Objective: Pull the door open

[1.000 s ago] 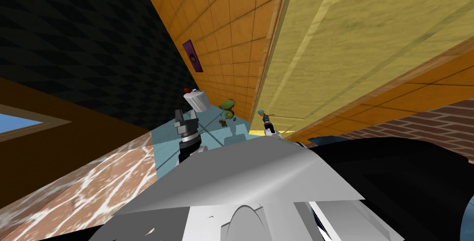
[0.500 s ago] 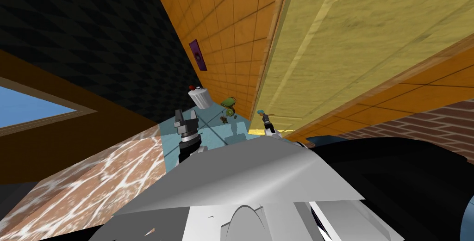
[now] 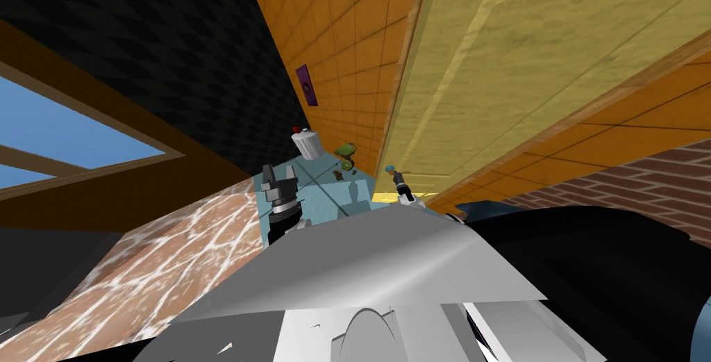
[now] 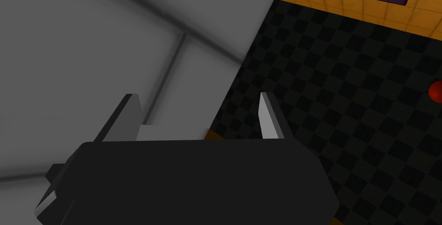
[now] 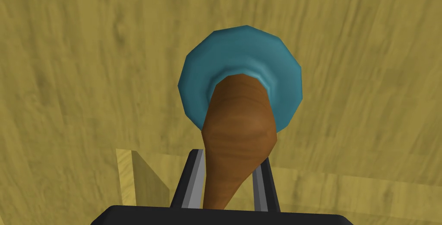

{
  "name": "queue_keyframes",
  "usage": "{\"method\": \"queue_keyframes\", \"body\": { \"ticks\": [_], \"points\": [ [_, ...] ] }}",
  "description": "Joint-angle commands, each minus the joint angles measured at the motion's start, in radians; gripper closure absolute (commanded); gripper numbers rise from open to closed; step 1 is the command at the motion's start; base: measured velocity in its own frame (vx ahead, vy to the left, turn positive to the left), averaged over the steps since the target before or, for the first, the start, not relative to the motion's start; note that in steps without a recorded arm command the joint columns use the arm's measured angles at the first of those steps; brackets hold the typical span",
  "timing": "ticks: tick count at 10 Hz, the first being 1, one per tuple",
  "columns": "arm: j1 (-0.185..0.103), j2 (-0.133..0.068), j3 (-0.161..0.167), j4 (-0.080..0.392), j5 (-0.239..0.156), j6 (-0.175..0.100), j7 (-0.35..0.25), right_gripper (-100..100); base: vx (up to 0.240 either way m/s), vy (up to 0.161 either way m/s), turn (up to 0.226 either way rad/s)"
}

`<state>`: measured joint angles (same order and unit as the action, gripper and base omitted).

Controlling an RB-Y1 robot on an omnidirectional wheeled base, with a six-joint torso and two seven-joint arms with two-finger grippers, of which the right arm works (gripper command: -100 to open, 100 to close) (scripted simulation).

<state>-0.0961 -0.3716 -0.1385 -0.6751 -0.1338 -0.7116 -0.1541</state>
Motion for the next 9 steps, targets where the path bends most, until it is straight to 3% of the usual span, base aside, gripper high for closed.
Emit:
{"method": "queue_keyframes", "body": {
  "ticks": [1, 3, 5, 9],
  "points": [
    [0.009, -0.011, 0.016, -0.011, 0.008, -0.009, -0.019, 100, -0.256, -0.046, 0.127],
    [0.011, -0.010, 0.019, -0.015, 0.009, -0.004, -0.021, 100, -0.168, -0.030, 0.060],
    [0.023, -0.020, 0.040, -0.018, 0.017, -0.017, -0.043, 100, -0.186, -0.056, 0.108],
    [0.048, -0.054, 0.087, -0.030, 0.036, -0.052, -0.096, 100, -0.214, -0.050, 0.118]
  ]
}}
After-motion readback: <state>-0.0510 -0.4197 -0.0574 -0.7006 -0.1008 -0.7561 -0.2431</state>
